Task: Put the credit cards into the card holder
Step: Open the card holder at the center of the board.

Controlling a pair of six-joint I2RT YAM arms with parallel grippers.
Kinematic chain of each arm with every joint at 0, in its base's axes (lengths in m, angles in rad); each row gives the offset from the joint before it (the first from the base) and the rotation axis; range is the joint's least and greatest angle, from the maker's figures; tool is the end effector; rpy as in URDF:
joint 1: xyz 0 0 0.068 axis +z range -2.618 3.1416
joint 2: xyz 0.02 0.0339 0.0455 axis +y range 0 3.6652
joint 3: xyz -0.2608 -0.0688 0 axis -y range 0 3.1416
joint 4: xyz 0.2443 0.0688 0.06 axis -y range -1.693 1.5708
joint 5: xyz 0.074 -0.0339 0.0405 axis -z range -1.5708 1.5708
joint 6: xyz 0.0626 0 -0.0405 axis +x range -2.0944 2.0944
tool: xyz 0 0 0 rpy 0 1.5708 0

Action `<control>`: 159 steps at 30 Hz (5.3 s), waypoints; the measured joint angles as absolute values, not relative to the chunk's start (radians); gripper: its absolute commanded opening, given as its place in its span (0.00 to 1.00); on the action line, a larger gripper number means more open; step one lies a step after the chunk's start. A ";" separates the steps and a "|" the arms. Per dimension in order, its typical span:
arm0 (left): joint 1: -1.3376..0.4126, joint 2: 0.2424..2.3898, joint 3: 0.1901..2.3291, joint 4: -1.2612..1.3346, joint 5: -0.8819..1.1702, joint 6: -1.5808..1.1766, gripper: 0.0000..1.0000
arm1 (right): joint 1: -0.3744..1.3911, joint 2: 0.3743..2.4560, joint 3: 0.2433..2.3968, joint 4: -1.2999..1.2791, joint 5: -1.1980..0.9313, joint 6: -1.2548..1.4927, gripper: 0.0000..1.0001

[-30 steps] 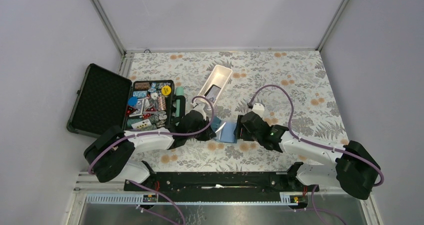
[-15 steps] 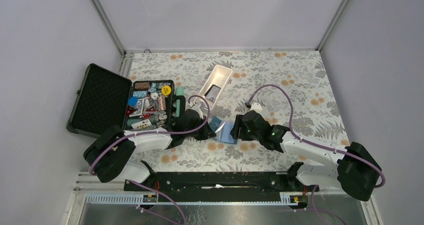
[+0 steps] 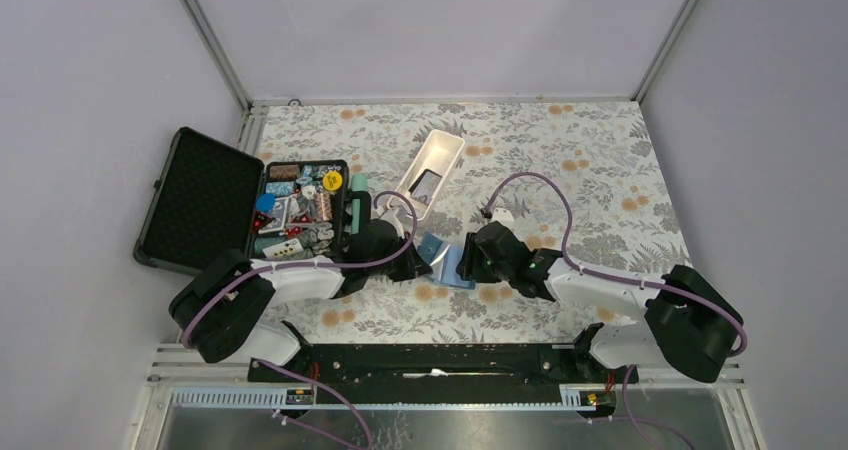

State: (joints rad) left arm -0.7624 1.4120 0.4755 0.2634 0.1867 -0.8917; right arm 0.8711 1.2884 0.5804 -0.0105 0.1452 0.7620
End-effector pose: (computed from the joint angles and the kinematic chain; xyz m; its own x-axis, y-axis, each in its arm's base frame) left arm 0.1929 -0.2003 0.1253 -0.8929 -0.2045 -0.4011 0.1414 0.7184 -0.6811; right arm 0.1836 0.2040 0.1612 -0.7809 0.1331 -0.6104 -0.2042 0.8689 0.4508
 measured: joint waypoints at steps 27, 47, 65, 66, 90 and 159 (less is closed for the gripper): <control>-0.756 1.381 0.470 0.159 0.127 -0.844 0.58 | 0.867 1.485 0.629 0.062 0.138 0.761 0.28; -0.851 1.425 0.709 -0.093 -0.099 -0.652 0.88 | 0.866 1.531 0.659 0.081 0.137 0.773 0.21; -0.888 1.460 0.753 -0.287 -0.319 -0.622 0.58 | 0.865 1.533 0.660 0.078 0.139 0.776 0.19; -0.888 1.460 0.753 -0.289 -0.321 -0.624 0.58 | 0.865 1.533 0.662 0.074 0.139 0.776 0.19; -0.888 1.393 0.743 -0.307 -0.352 -0.633 0.59 | 0.865 1.435 0.710 -0.141 0.190 0.730 0.37; -0.924 1.540 0.802 -0.245 -0.355 -0.636 0.31 | 0.838 1.492 0.703 0.039 0.032 0.694 0.19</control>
State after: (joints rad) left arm -0.9237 1.5398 0.8017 -0.2447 -0.3550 -0.6365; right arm 0.8383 1.4918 0.7029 0.0391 0.0319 0.6937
